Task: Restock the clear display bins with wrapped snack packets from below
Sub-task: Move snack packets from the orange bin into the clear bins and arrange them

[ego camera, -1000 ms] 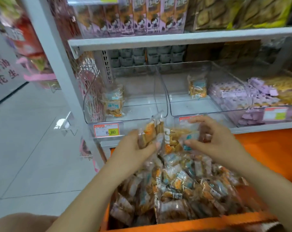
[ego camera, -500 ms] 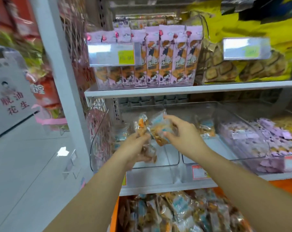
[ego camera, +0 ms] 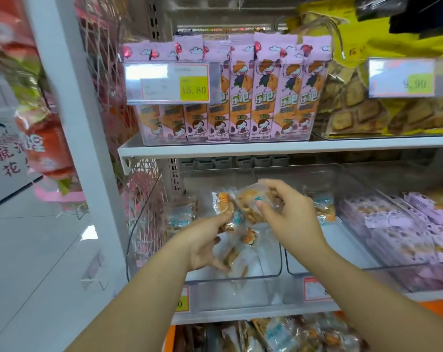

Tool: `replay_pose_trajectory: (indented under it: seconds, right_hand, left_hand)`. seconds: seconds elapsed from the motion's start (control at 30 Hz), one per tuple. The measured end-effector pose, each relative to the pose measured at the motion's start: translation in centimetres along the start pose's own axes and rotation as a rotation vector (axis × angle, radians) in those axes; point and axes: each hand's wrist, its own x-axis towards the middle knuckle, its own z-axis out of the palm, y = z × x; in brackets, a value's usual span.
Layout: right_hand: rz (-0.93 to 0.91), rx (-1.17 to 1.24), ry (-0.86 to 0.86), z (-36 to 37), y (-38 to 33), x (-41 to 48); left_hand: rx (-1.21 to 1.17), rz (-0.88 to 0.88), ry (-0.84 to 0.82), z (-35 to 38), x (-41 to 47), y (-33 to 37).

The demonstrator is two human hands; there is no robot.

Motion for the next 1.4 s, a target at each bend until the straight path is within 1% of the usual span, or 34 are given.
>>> replay_pose_trajectory:
  seconds: [0.1,0.2,0.23,0.33,0.4,0.47,0.6,0.67,0.7,0.77,0.87,0.93,1.0,1.03,1.1,1.17,1.3,1.4]
  right_hand:
    - [0.039,0.17,0.007,-1.4,-0.9,-0.5]
    - [0.068,0.274,-0.051,-2.8,-2.0,-1.0]
    - [0.061,0.289,-0.062,-3.2,-2.4,-1.1]
    - [0.039,0.292,-0.081,-4.2,-3.8,-1.5]
    - [0.046,0.315,-0.112,-4.7,-4.6,-1.9]
    - [0.049,0.306,-0.164,-5.1,-5.3,-2.4]
    - [-0.037,0.176,-0.325,-5.2,-7.1,-4.1]
    - [-0.083,0.112,-0.342,-4.9,-7.8,-4.7]
    - [-0.097,0.107,-0.336,-4.7,-8.1,-4.9]
    - [-0.085,0.132,-0.312,-4.2,-8.4,-5.1]
    - [-0.044,0.188,-0.323,-3.7,-8.2,-5.2]
    - [-0.032,0.136,-0.358,-3.8,-8.4,-5.4]
    - [-0.052,0.007,-0.385,-4.1,-8.7,-5.2]
    - [-0.06,-0.046,-0.407,-4.3,-8.9,-4.9]
    - [-0.059,-0.116,-0.476,-4.3,-9.3,-4.5]
    - [-0.048,-0.146,-0.529,-4.0,-9.7,-4.3]
    - [-0.064,-0.09,-0.638,-3.1,-10.8,-5.0]
    - [-0.074,-0.061,-0.628,-2.5,-11.2,-5.5]
  left_hand:
    - [0.07,0.091,0.042,-0.3,-1.8,0.5]
    - [0.005,0.18,-0.006,-0.3,-3.9,0.9]
    - [0.003,0.211,0.0,-0.3,-4.6,0.9]
    - [0.085,0.332,0.119,-0.7,-6.3,0.8]
    - [0.111,0.386,0.164,-1.0,-7.6,0.3]
    - [0.077,0.399,0.149,-1.3,-9.2,-0.2]
    - [0.002,0.397,-0.008,-1.8,-12.7,-1.9]
    - [0.006,0.399,-0.086,-2.3,-13.6,-3.0]
    - [-0.015,0.403,-0.1,-2.4,-13.7,-3.4]
    - [-0.096,0.41,-0.069,-2.7,-13.5,-4.0]
    - [-0.186,0.448,0.059,-3.2,-12.9,-4.0]
    - [-0.11,0.512,0.157,-3.8,-12.5,-3.8]
    - [0.055,0.582,0.239,-4.4,-12.3,-3.5]
    - [0.132,0.602,0.246,-4.6,-12.4,-3.3]
    - [0.212,0.605,0.181,-4.6,-12.5,-3.0]
    - [0.227,0.584,0.117,-4.7,-12.4,-3.0]
    - [0.279,0.617,0.144,-5.2,-12.0,-3.0]
    - [0.297,0.629,0.115,-5.6,-12.4,-3.0]
